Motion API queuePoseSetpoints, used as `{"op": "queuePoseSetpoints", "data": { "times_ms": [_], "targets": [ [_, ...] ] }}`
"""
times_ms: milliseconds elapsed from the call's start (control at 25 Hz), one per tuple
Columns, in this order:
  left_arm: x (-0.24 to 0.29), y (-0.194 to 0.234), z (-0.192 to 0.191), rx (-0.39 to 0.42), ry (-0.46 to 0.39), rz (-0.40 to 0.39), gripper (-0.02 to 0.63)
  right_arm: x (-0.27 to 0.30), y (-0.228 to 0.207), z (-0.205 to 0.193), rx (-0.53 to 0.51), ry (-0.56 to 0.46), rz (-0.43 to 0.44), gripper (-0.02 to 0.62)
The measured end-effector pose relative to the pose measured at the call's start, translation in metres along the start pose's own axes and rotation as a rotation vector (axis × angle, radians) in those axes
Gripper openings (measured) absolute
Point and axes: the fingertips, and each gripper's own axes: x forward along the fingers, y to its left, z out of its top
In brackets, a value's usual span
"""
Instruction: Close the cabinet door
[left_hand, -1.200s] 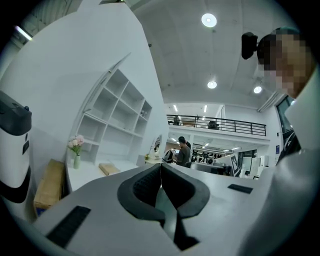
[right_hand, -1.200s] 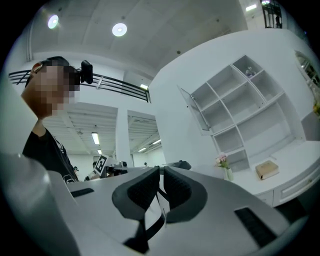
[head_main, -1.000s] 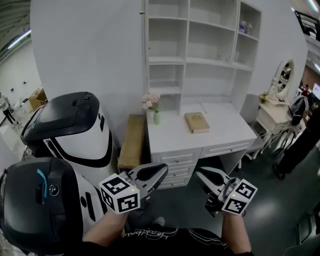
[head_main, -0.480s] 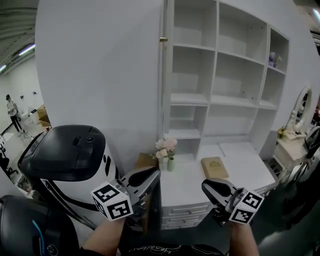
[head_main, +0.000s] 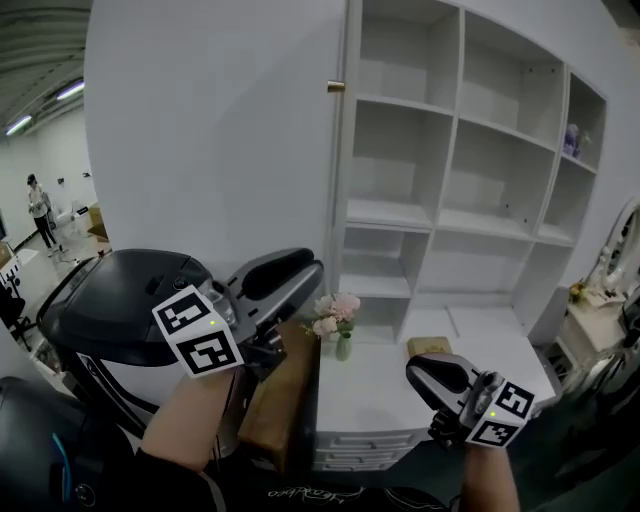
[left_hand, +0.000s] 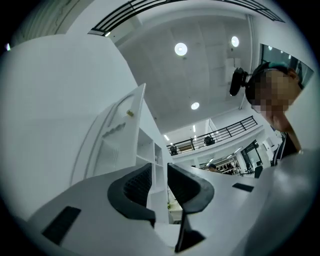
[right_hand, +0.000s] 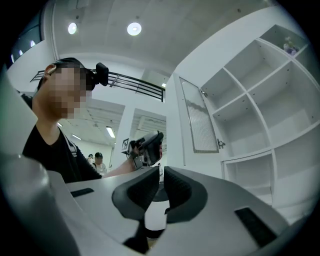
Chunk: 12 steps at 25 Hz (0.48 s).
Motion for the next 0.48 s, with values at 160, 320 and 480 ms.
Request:
{"op": "queuePoseSetpoints", "data": {
  "times_ms": [160,320,480],
  "targets": [
    [0.029,0.019,0.05,-0.025,-0.082,-0.024,0.112,-0.006,-0.006,0.024,-0.024,-0.019,0.057,0.055],
    [0.053,0.044,0.087,-0.085,-0.149,-0.053,0.147,-0.014,-0.019,0.034,-0.05,-0.022,0.07,0.055],
    [0.071,0.06,0.116,-0.162,-0.214,-0.105,0.186,-0.017,-0.024,0.036,-0.07,-0.032,0.07,0.055]
  ]
}}
